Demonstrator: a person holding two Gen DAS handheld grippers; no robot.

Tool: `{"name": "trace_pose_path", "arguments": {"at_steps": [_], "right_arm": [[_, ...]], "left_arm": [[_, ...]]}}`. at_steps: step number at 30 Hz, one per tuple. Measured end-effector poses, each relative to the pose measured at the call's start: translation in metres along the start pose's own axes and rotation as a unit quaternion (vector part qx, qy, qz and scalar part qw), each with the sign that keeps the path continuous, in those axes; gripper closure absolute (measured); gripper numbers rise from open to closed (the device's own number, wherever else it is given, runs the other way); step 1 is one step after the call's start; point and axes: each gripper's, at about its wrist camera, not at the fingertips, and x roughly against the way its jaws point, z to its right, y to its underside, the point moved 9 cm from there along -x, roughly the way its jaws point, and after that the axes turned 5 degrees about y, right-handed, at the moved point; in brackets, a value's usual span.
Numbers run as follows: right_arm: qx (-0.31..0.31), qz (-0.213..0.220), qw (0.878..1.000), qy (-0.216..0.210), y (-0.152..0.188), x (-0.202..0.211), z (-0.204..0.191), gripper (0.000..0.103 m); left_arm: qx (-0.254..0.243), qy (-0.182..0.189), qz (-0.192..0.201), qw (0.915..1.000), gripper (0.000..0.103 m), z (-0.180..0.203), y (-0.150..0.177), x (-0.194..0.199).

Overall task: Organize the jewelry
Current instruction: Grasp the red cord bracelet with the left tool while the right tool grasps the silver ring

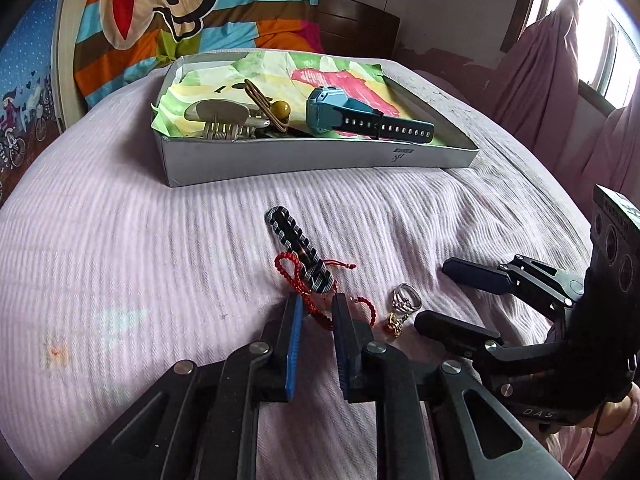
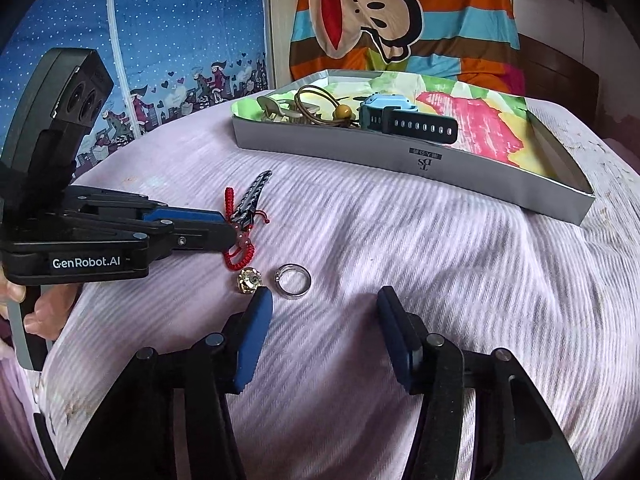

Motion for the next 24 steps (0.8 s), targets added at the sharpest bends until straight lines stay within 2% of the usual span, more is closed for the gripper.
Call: {"name": "trace_pose_path", "arguments": {"at_steps": [8,15,19,24], "right_arm": [[0.012,-0.006,1.0,0.004,-0.002,-0.009,-0.006,0.061],[0.019,-0.009,1.0,-0.004,-0.006,-0.014,-0.011,0.072],[0.016,-0.011,1.0,-0.012,-0.006,-0.016,-0.013,0.085],[0.011,-0.01,1.0,-0.018,-0.005,-0.016,-0.012,0.085]], "left_arm": [[0.01,0.009,0.002,0.9999,0.097,-0.003,0.001,-0.002],[0.013,0.015,0.012,0.9997,0.099,-0.003,0.002,0.0],[0.011,0.017,0.015,0.9997,0.1,-0.003,0.003,0.002],[0.007,0.015,0.017,0.9997,0.1,-0.001,0.004,0.004]]}}
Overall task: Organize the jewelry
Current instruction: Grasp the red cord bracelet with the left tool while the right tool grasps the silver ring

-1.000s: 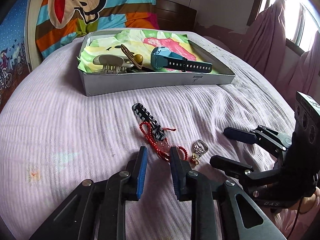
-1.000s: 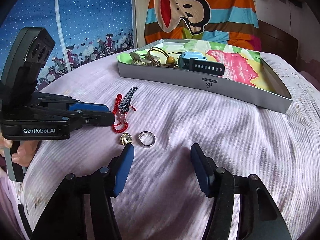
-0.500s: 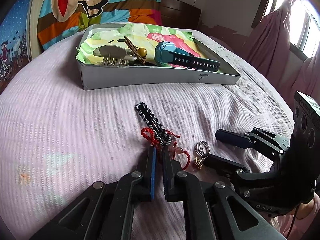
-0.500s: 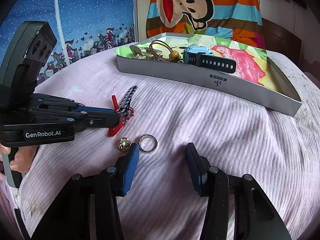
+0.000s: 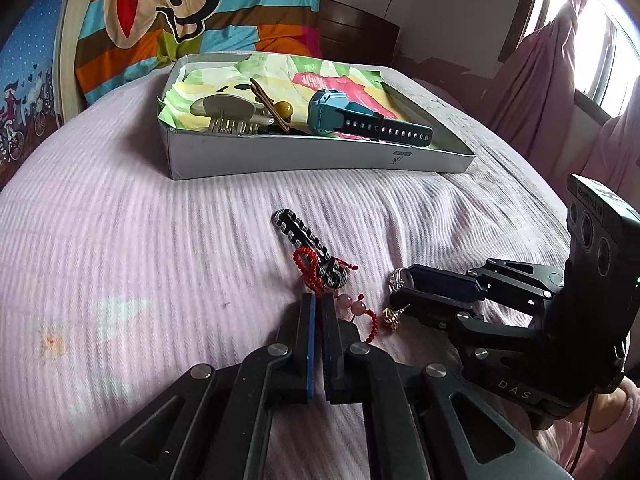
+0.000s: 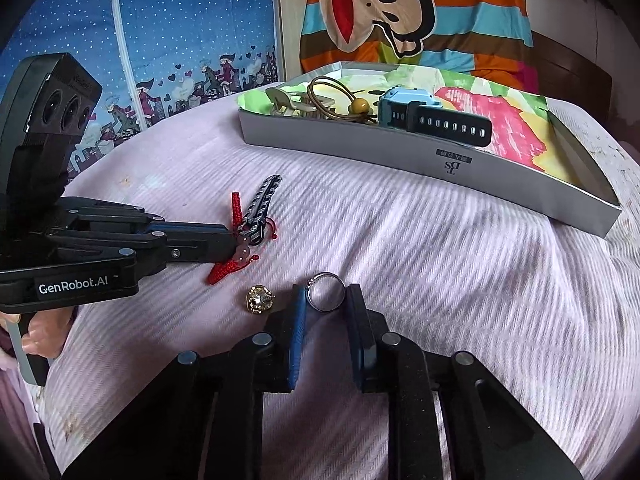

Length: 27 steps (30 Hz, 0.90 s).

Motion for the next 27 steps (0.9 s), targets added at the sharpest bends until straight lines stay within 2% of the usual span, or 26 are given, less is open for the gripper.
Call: {"name": "trace_pose_path", "arguments": {"at_steps": [7,17,27], "right_arm": [[-0.001,0.009,1.0,0.002,-0.001,0.003,0.002,0.085],[-0.018,0.043,0.999,0.004,-0.006,0.016,0.009,0.085],[-0.033,0.071,0.997,0.003,-0.012,0.027,0.016,0.085]], "left_arm": [[-0.004,-0.009,0.014,0.9999,0.1,0.0,0.001,0.008],[0.005,-0.018,0.058,0.9982,0.101,0.001,-0.001,0.03],[-0.014,-0.023,0.085,0.9961,0.101,0.013,-0.008,0.044]]}}
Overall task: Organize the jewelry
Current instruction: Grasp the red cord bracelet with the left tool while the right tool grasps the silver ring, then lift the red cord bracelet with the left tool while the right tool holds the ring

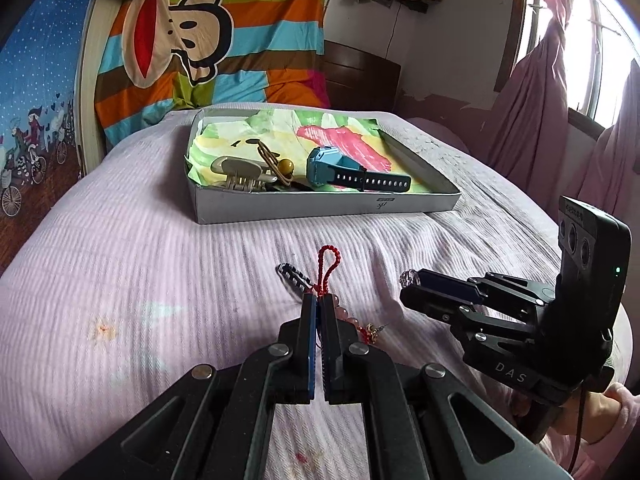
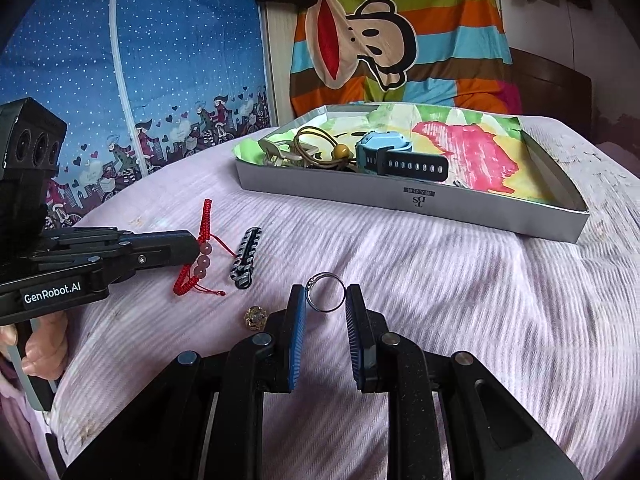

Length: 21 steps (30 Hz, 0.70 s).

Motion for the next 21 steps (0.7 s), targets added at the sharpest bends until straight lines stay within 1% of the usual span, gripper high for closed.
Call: {"name": "trace_pose_path", "arguments": {"at_steps": [14,18,21], "right_arm": [[-0.017,0.031,0.999,-0.004,-0.014,0.009,0.009,0.085],[-0.021,0.035,0.999,-0.005,-0.017,0.009,0.009,0.085],[-0.022,0.032,0.999,-0.005,-0.015,0.007,0.008,0.085]], "left_arm": [[-0.002,0.005,0.026,0.9996,0.102,0.01,-0.026,0.006],[-0.003,0.01,0.028,0.9996,0.102,0.009,-0.029,0.004],[0.002,0.009,0.023,0.9997,0.102,0.005,-0.025,0.0]]}}
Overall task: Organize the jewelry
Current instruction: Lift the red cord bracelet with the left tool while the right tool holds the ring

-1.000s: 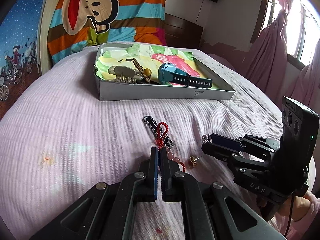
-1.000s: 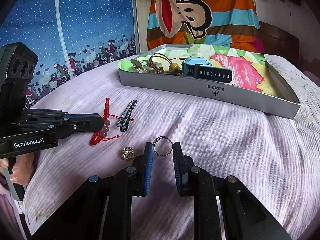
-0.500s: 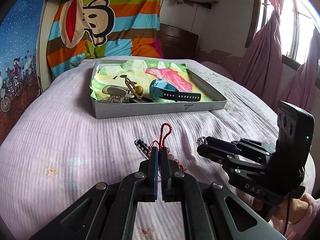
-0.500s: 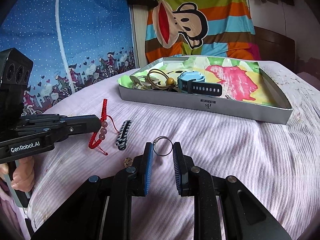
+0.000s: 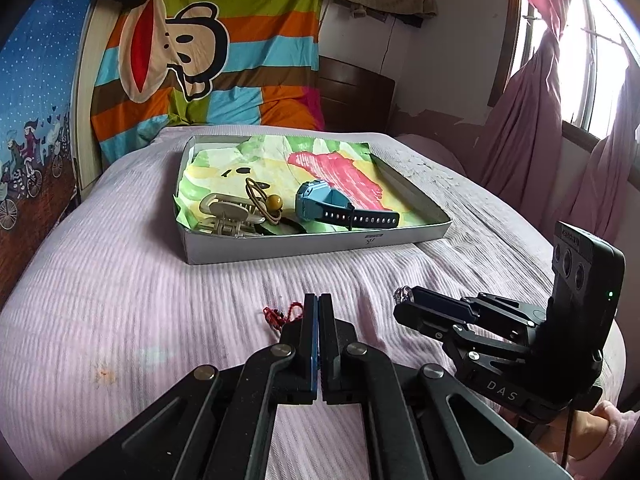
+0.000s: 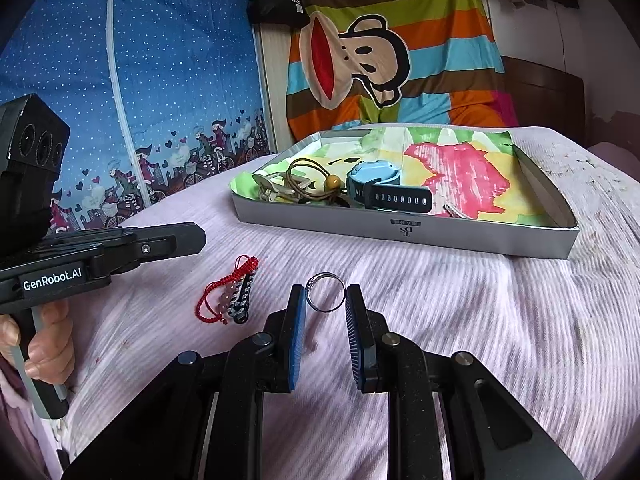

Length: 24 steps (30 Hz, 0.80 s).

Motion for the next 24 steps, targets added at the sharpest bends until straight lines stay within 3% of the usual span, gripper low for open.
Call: {"name": "trace_pose_path", "arguments": {"at_steps": [7,16,24], "right_arm": [[-0.001,-0.003,1.0,0.0,0.002,-0.001,0.001,0.085],[0.004,-0.006,1.0,0.0,0.004,-0.003,-0.001,0.085],[0.001,-0.008,1.0,-0.001,0.005,-0.004,-0.001,0.085]], "left_arm": [[0.016,0.005,-0.009,0.9998,0.102,-0.01,0.009,-0.001],[0.048,0.02,-0.068,0.9963,0.102,-0.021,0.03,-0.017],[0.053,0.031,-0.099,0.9932,0.081,-0.018,0.038,-0.025]]}}
